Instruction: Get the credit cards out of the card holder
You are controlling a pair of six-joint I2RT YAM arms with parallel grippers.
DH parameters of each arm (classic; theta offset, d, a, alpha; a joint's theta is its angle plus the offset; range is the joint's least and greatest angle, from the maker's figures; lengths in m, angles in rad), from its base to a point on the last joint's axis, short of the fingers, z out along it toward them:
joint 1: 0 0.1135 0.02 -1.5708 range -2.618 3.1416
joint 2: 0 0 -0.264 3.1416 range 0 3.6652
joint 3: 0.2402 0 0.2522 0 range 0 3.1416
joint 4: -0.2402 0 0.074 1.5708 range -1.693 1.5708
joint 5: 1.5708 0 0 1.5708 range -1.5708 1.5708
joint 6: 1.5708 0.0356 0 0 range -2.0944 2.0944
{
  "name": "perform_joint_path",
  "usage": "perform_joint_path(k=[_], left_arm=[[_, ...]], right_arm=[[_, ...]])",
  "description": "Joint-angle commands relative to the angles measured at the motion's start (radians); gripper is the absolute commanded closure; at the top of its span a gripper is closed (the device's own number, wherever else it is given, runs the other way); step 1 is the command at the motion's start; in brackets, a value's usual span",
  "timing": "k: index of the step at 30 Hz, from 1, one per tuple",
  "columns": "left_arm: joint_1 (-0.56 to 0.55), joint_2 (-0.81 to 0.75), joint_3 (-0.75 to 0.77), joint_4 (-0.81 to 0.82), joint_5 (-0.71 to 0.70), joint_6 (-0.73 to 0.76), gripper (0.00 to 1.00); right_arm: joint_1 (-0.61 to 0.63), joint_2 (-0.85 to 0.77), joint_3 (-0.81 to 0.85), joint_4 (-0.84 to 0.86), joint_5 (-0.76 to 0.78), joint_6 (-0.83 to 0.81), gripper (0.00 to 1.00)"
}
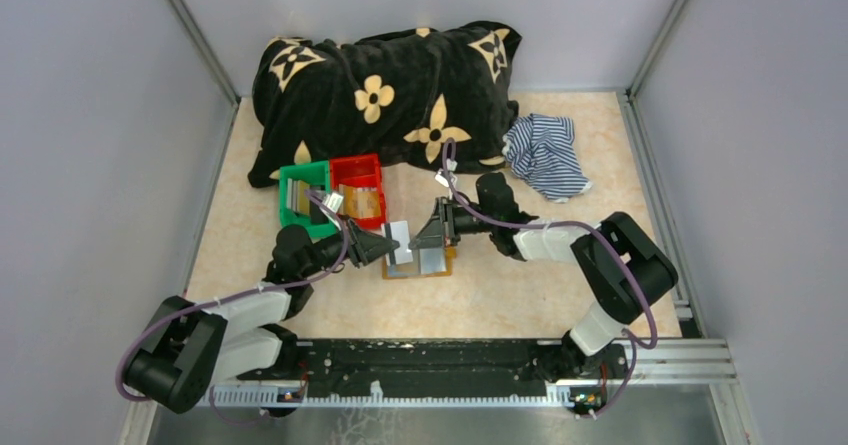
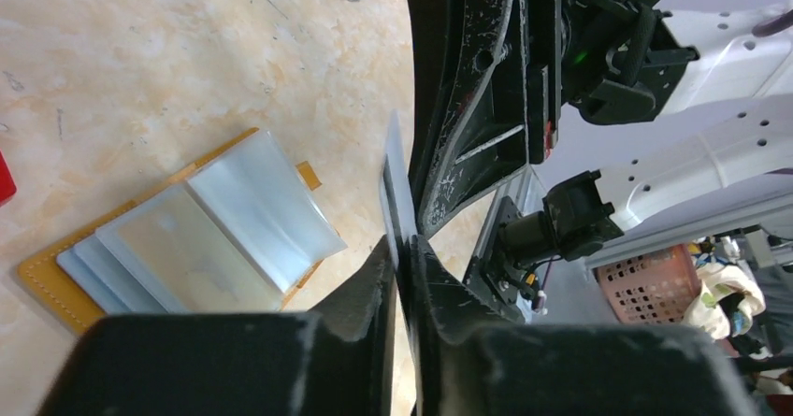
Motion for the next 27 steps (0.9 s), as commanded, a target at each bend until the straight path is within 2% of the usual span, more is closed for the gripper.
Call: perform_joint_path(k=[1,3,8,12,16,25,27], left_arm=[[0.0,-0.02,-0.011,0.025,0.009,0.001,0.92],[0.001,-0.018,-0.009,0.025,0.008,0.004,1.0],[0.002,0.009,0.008,0.067,0.014,-0.012,1.0],[0.001,0.036,0.019,0.11,0.032,-0.032,1.0],[0.001,0.048,-0.005,0.172,0.025,-0.072,1.0],[0.002,0.081,0.019,0.225,0.024,-0.098,1.0],[0.002,0.096,0.018,0.253,0.024,-0.112,1.0]], right_arm=[[0.008,0.006,0.049,0.054,-0.009,-0.006,1.0],[0.008,0.006,0.053,0.053,-0.01,-0.006,1.0],[0.008,0.012,0.078,0.081,-0.018,0.014,1.0],[0.009,0.033,0.096,0.111,-0.032,0.022,0.78],[0.009,0.035,0.08,0.16,-0.034,0.038,0.68],[0.009,0.075,0.035,0.331,-0.066,0.142,0.72],[0.009,0.069,0.025,0.339,-0.065,0.144,0.76]])
